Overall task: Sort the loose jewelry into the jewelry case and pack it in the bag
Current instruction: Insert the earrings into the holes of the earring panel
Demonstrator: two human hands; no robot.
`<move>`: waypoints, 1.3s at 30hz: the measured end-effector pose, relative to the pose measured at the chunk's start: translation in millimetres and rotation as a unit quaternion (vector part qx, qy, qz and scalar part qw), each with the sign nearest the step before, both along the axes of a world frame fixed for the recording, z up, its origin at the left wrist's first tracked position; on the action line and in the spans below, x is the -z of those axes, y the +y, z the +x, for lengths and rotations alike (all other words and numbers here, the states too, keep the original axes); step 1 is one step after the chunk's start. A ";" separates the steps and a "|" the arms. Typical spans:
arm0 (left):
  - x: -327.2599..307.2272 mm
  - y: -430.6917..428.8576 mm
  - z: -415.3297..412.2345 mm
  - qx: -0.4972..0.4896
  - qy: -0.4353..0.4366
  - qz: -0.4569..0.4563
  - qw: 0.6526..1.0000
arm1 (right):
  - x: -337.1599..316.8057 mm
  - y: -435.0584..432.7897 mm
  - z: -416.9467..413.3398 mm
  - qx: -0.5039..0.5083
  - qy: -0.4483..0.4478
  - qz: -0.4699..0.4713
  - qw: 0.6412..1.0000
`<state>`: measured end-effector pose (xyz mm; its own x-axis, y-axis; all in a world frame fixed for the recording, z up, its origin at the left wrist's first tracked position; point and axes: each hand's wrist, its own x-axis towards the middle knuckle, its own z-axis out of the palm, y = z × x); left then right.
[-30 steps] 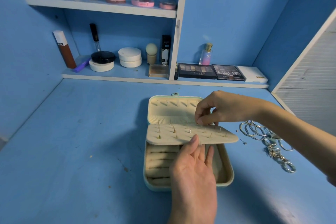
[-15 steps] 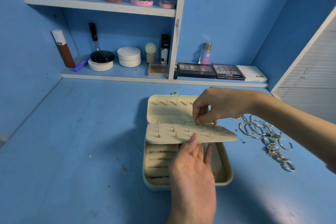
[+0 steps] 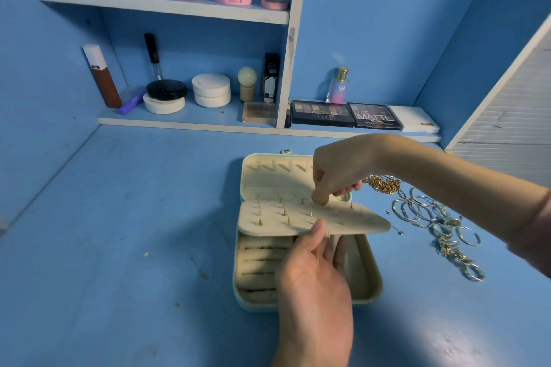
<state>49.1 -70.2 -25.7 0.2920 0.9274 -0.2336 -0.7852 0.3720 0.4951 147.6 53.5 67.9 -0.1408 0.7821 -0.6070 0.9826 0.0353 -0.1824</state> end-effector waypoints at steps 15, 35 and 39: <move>-3.4 -1.5 -1.2 -0.005 -0.029 -0.012 0.999 | 4.3 6.6 -3.1 0.110 0.028 -0.093 0.989; -33.4 7.1 -0.3 0.015 -0.033 -0.116 0.993 | 25.4 -47.6 73.4 0.010 0.273 0.115 0.955; -47.2 9.7 0.6 0.021 0.003 -0.099 0.995 | 27.5 -53.3 79.3 0.060 0.341 0.117 0.931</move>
